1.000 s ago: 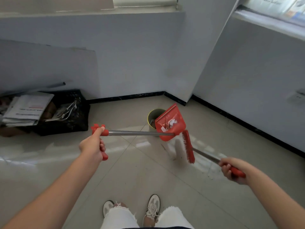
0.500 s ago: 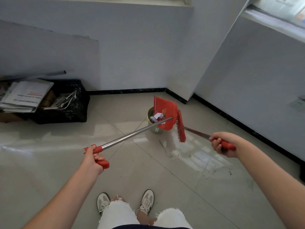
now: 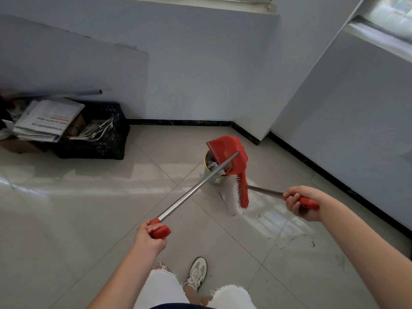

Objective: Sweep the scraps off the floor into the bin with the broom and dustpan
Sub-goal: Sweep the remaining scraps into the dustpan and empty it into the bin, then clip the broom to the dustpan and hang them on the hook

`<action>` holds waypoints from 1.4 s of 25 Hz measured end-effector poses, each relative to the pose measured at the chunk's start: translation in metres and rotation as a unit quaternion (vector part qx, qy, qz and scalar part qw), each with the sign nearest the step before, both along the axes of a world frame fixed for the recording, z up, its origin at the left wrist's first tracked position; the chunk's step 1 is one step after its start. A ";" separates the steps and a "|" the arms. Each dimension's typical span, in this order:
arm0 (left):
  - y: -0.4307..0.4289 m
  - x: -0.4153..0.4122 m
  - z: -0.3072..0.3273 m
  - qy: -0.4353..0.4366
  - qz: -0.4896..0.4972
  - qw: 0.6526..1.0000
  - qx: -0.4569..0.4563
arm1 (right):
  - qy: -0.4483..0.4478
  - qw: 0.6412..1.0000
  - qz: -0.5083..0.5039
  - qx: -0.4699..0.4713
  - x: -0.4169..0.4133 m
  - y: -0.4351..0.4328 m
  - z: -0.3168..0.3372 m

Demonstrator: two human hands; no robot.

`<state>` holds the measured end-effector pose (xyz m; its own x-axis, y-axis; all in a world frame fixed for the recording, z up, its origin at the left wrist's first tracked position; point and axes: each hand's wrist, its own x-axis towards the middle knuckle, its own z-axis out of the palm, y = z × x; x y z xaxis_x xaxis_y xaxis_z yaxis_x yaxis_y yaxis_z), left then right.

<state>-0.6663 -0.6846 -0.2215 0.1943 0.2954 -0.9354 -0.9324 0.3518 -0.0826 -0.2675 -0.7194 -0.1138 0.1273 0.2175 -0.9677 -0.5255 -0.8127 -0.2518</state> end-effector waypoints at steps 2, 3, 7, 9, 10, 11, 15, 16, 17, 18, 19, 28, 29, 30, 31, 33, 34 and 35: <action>-0.015 -0.001 -0.003 -0.027 0.015 1.000 -0.004 | -0.004 1.000 -0.003 0.000 0.000 -0.001 0.000; -0.021 -0.004 -0.006 -0.038 0.023 0.999 -0.005 | -0.007 1.000 -0.004 0.001 0.001 -0.001 -0.001; -0.019 -0.031 -0.009 -0.066 -0.025 0.996 0.045 | -0.010 1.000 -0.011 0.005 0.010 -0.006 -0.004; -0.008 -0.061 -0.012 -0.116 -0.083 0.981 0.128 | -0.011 1.000 -0.013 0.008 0.017 -0.011 -0.005; -0.001 -0.076 -0.004 -0.118 -0.154 0.961 0.199 | -0.014 1.000 -0.016 0.010 0.020 -0.014 -0.005; 0.006 -0.098 0.008 -0.043 -0.239 0.932 0.267 | -0.018 1.000 -0.021 0.010 0.025 -0.017 -0.005; 0.037 -0.133 0.089 0.205 -0.377 0.819 0.380 | -0.023 0.999 -0.029 0.001 0.040 -0.034 -0.008; 0.042 -0.133 0.112 0.170 -0.392 0.831 0.356 | -0.029 0.999 -0.028 -0.004 0.041 -0.037 -0.010; 0.045 -0.136 0.130 0.240 -0.387 0.820 0.347 | -0.038 0.999 -0.026 -0.008 0.042 -0.039 -0.012; 0.049 -0.127 0.148 0.317 -0.394 0.787 0.352 | -0.047 0.999 -0.024 -0.011 0.041 -0.041 -0.013; 0.055 -0.114 0.161 0.364 -0.406 0.751 0.372 | -0.055 0.998 -0.022 -0.015 0.039 -0.042 -0.016; 0.047 0.041 0.114 0.514 -0.651 0.281 0.483 | -0.070 0.997 -0.018 -0.041 0.013 -0.067 -0.034; 0.046 0.056 0.097 0.519 -0.664 0.245 0.479 | -0.074 0.996 -0.015 -0.041 0.005 -0.067 -0.038; 0.044 0.069 0.081 0.524 -0.673 0.212 0.476 | -0.075 0.996 -0.012 -0.042 -0.002 -0.067 -0.042; 0.042 0.081 0.066 0.529 -0.680 0.175 0.476 | -0.073 0.996 -0.011 -0.043 -0.010 -0.065 -0.045; 0.038 0.101 0.043 0.524 -0.695 0.111 0.480 | -0.059 0.997 -0.006 -0.047 -0.023 -0.062 -0.051; 0.037 0.106 0.031 0.513 -0.702 0.088 0.486 | -0.050 0.998 -0.003 -0.047 -0.030 -0.060 -0.054; 0.037 0.109 0.020 0.501 -0.707 0.066 0.495 | -0.043 0.998 0.000 -0.046 -0.036 -0.058 -0.056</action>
<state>-0.5575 -0.6481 -0.2011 0.6698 0.6569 -0.3463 0.7266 -0.4837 0.4879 -0.3036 -0.7769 -0.1702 0.2108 0.1274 -0.9692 -0.5048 -0.8349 -0.2195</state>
